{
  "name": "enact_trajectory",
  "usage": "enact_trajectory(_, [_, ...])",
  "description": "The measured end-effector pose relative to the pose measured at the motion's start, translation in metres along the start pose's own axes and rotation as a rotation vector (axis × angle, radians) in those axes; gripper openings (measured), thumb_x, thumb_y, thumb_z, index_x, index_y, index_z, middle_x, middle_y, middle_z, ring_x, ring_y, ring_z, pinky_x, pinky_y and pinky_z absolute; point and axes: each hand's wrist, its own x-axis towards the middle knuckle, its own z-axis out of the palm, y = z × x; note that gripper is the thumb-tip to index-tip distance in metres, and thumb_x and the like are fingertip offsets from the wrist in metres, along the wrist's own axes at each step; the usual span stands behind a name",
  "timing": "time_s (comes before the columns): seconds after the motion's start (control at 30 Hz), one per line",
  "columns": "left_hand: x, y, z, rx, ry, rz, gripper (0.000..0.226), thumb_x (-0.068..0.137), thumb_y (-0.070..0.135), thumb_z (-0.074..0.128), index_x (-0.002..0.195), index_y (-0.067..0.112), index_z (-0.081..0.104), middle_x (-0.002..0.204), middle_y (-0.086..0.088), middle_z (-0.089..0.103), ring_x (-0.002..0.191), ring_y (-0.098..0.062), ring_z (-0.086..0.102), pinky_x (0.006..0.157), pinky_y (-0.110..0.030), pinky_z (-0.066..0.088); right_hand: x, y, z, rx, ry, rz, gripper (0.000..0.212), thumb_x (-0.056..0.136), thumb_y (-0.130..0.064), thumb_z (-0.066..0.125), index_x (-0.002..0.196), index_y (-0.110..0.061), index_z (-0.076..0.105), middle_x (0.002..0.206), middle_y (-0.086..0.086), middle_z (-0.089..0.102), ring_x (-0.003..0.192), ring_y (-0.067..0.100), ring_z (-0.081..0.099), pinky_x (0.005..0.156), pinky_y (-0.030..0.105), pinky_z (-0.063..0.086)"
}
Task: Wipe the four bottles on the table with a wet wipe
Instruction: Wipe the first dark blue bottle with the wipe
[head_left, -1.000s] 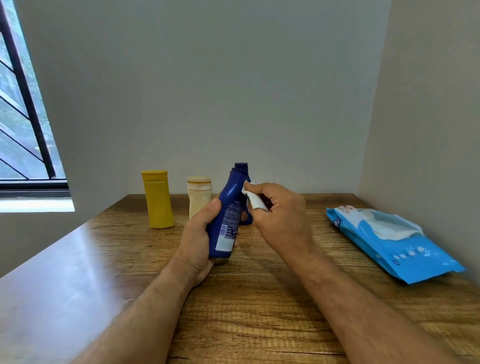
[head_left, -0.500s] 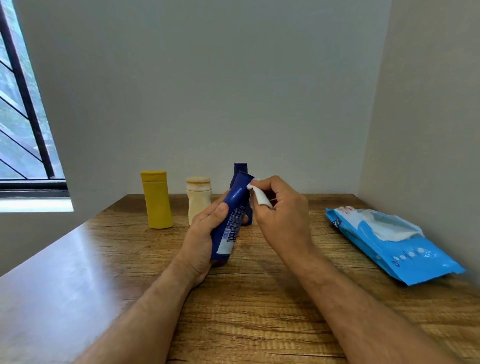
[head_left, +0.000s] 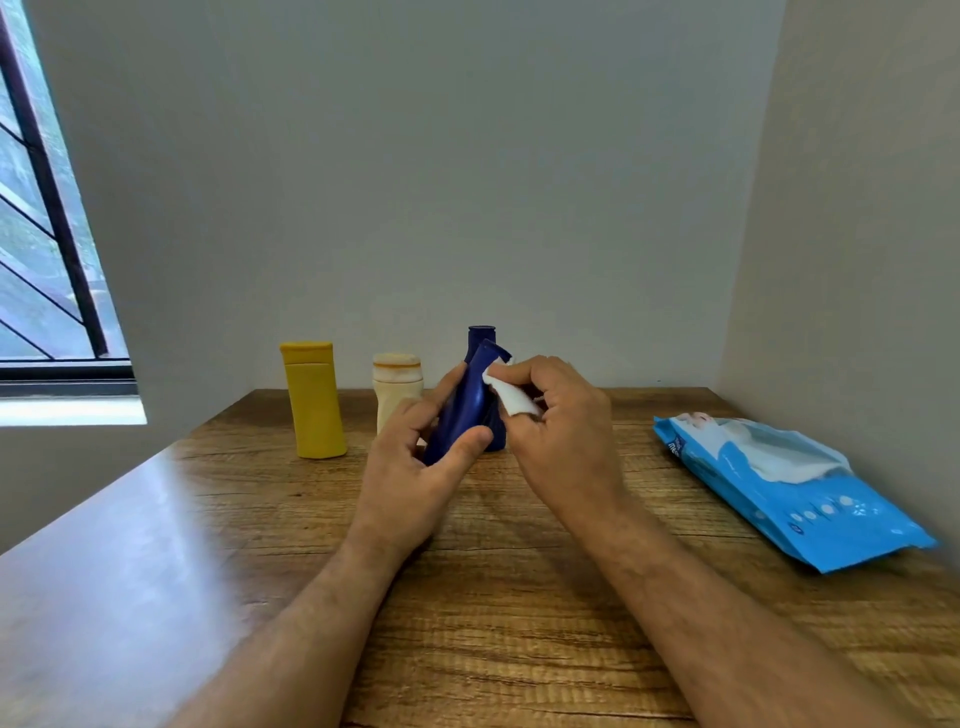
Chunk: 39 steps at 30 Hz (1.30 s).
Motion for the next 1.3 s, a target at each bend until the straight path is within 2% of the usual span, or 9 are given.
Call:
enact_trajectory(0.17, [0.0,-0.002,-0.001,0.023,0.012,0.035,0.065,0.086,0.037,0.076,0.142,0.051,0.046,0.122,0.017,0.058,0.11,-0.01,0.061,0.088,-0.035,0.057,0.002,0.003,0.002,0.097,0.037,0.158,0.014,0.09,-0.012,0.068,0.102,-0.018,0.067,0.095,-0.007,0.069,0.083,0.0,0.065,0.067,0.01,0.053])
enact_trajectory(0.37, [-0.001,-0.001,-0.002,0.046,-0.03,0.049,0.066,0.085,0.043,0.074,0.143,0.051,0.044,0.126,0.014,0.056,0.112,-0.006,0.057,0.091,-0.036,0.057,0.0,0.001,-0.002,0.036,-0.013,-0.021,0.019,0.09,-0.007,0.064,0.107,-0.016,0.067,0.099,-0.005,0.066,0.091,0.004,0.063,0.073,0.015,0.054])
enact_trajectory(0.5, [-0.001,-0.001,-0.003,0.214,0.094,0.157,0.073,0.082,0.04,0.078,0.143,0.056,0.041,0.12,0.017,0.046,0.117,-0.011,0.048,0.097,-0.037,0.053,0.0,0.0,-0.001,0.053,0.003,-0.041,0.02,0.091,-0.007,0.065,0.109,-0.016,0.068,0.102,-0.005,0.067,0.095,0.004,0.063,0.076,0.013,0.053])
enact_trajectory(0.63, [0.0,0.003,-0.001,0.398,0.224,0.259,0.078,0.076,0.034,0.083,0.142,0.05,0.044,0.116,0.018,0.04,0.109,-0.015,0.044,0.09,-0.04,0.054,-0.002,-0.001,0.002,0.114,-0.001,0.011,0.016,0.093,-0.01,0.065,0.106,-0.018,0.066,0.099,-0.009,0.067,0.093,0.001,0.064,0.073,0.01,0.053])
enact_trajectory(0.73, [0.001,0.003,0.0,0.198,0.144,0.149,0.072,0.077,0.035,0.083,0.139,0.05,0.05,0.119,0.016,0.049,0.112,-0.013,0.052,0.09,-0.038,0.057,-0.001,-0.002,0.003,0.173,0.028,0.085,0.012,0.093,-0.011,0.065,0.103,-0.018,0.066,0.093,-0.015,0.067,0.089,-0.002,0.064,0.067,0.009,0.051])
enact_trajectory(0.9, [0.001,0.009,0.0,-0.163,-0.021,-0.012,0.057,0.084,0.029,0.072,0.134,0.049,0.055,0.116,0.012,0.07,0.101,-0.015,0.067,0.093,-0.04,0.055,0.002,0.001,0.004,0.259,0.03,0.224,0.012,0.092,-0.015,0.067,0.098,-0.025,0.067,0.092,-0.014,0.068,0.088,0.001,0.066,0.07,0.019,0.058])
enact_trajectory(1.03, [0.003,0.007,0.0,-0.434,-0.15,-0.119,0.049,0.091,0.021,0.057,0.138,0.032,0.055,0.125,0.0,0.07,0.111,-0.021,0.067,0.096,-0.037,0.051,0.004,0.002,0.006,0.363,0.031,0.313,0.015,0.091,-0.012,0.066,0.093,-0.027,0.066,0.093,-0.011,0.069,0.087,0.01,0.069,0.067,0.027,0.061])
enact_trajectory(1.2, [0.002,0.012,0.001,-0.495,-0.163,-0.277,0.042,0.091,0.03,0.053,0.132,0.021,0.06,0.098,-0.012,0.075,0.078,-0.026,0.067,0.065,-0.036,0.056,0.004,0.005,0.005,0.39,0.024,0.346,0.009,0.092,-0.015,0.066,0.095,-0.022,0.069,0.093,-0.01,0.069,0.084,0.005,0.067,0.062,0.023,0.059])
enact_trajectory(1.3, [-0.003,0.017,0.0,-0.548,-0.164,-0.335,0.035,0.102,0.03,0.041,0.125,0.011,0.06,0.091,-0.017,0.073,0.069,-0.031,0.067,0.057,-0.037,0.056,0.005,0.006,0.005,0.411,-0.003,0.376,0.007,0.092,-0.018,0.067,0.095,-0.023,0.07,0.095,-0.009,0.07,0.086,0.004,0.067,0.062,0.022,0.058])
